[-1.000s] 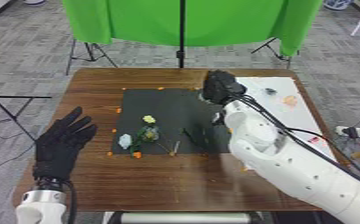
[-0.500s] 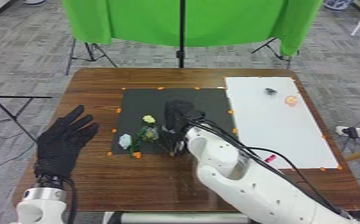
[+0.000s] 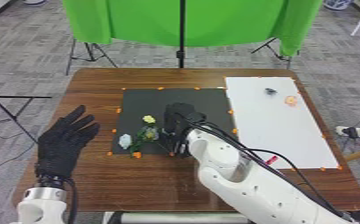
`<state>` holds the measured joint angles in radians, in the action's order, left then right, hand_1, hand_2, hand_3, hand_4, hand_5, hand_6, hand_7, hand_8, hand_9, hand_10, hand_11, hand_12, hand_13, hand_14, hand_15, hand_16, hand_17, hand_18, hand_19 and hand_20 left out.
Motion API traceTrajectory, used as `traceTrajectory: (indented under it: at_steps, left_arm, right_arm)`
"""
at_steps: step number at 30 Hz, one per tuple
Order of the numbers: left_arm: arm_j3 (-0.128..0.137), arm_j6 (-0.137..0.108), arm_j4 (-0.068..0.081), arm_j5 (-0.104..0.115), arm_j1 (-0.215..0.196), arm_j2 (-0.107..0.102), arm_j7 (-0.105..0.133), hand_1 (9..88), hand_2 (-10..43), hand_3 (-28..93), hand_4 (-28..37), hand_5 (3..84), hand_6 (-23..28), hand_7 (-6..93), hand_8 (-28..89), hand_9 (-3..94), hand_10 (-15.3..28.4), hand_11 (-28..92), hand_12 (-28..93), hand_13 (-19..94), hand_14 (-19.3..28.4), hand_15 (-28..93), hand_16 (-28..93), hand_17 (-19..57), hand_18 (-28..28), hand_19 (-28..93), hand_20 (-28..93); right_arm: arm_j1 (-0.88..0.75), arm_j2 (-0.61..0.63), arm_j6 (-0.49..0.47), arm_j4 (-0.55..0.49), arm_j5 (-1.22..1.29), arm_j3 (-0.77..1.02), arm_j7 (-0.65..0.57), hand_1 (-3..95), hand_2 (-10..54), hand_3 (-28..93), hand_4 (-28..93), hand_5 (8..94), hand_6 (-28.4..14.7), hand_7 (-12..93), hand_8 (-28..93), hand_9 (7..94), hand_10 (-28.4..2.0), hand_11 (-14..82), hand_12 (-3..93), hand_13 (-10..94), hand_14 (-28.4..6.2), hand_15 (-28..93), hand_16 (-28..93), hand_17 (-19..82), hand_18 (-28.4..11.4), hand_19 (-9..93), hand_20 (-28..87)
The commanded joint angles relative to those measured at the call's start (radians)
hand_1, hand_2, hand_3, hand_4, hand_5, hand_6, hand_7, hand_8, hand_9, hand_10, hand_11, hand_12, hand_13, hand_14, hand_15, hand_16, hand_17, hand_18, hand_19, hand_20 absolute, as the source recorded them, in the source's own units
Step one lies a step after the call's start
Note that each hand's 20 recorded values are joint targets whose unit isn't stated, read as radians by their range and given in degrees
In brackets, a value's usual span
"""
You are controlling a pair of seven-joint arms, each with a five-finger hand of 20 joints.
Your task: Arrange flowers
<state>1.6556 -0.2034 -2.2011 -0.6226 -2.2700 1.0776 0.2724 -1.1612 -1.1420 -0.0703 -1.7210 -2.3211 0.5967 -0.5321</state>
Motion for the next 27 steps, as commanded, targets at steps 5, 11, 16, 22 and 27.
traceTrajectory:
  at_steps: [5, 11, 16, 22, 27]
  left_arm:
    - [-0.006, 0.002, 0.004, -0.003, -0.022, 0.006, 0.0, 22.5, 6.5, 80, -26.9, 41.4, 11.0, 12.6, -9, 35.5, 20.2, 27, 12, 26, 28.1, 57, -9, -4.2, 28.4, 53, 36]
    - [-0.013, 0.003, 0.009, 0.0, -0.02, -0.005, 0.018, 22.4, 6.5, 80, -26.9, 41.5, 11.1, 12.6, -9, 35.5, 20.2, 27, 12, 26, 28.1, 57, -9, -4.3, 28.4, 53, 37]
    - [-0.02, -0.005, 0.008, 0.009, -0.023, -0.011, 0.037, 22.5, 6.6, 80, -26.9, 41.5, 11.1, 12.6, -9, 35.6, 20.2, 27, 12, 26, 28.2, 57, -9, -4.4, 28.4, 53, 37]
    - [-0.023, -0.01, 0.02, 0.014, -0.021, -0.009, 0.041, 22.5, 6.5, 80, -26.8, 41.5, 11.0, 12.7, -9, 35.5, 20.2, 27, 12, 26, 28.2, 57, -9, -4.4, 28.4, 52, 37]
    - [-0.04, -0.021, 0.035, 0.039, -0.013, -0.029, 0.048, 22.5, 6.4, 80, -26.9, 41.4, 11.0, 12.7, -9, 35.5, 20.1, 27, 12, 26, 28.2, 57, -9, -4.3, 28.4, 52, 38]
  right_arm:
    - [-0.017, 0.024, -0.01, -0.051, -0.017, 0.043, -0.009, 39.4, -9.5, 76, -28, 71.1, 2.3, 14, -12, 84.8, -9.6, 41.6, 20.0, 72, -8.9, 80, 18, 36, -21.5, 93, 67]
    - [-0.013, 0.07, 0.005, -0.103, 0.003, 0.069, -0.018, 38.8, -9.5, 76, -28, 70.9, 2.0, 14, -12, 84.6, -10.0, 42.7, 19.7, 72, -9.2, 80, 19, 36, -21.6, 93, 68]
    - [0.022, 0.149, 0.087, -0.126, 0.065, 0.095, -0.089, 38.2, -9.5, 75, -28, 70.5, 1.9, 13, -12, 83.6, -10.4, 42.3, 19.4, 71, -9.6, 80, 19, 36, -21.7, 93, 68]
    - [0.153, 0.3, 0.185, -0.043, 0.14, 0.087, -0.218, 36.0, -9.5, 77, -28, 64.5, 0.6, 14, -12, 72.9, -13.4, 28.0, 15.1, 65, -10.9, 76, 14, 30, -21.6, 93, 58]
    - [0.318, 0.371, 0.201, 0.12, 0.215, -0.022, -0.308, 35.3, -9.5, 78, -28, 60.1, 0.3, 14, -12, 64.3, -15.8, 21.6, 13.6, 61, -11.8, 77, 12, 30, -21.4, 93, 59]
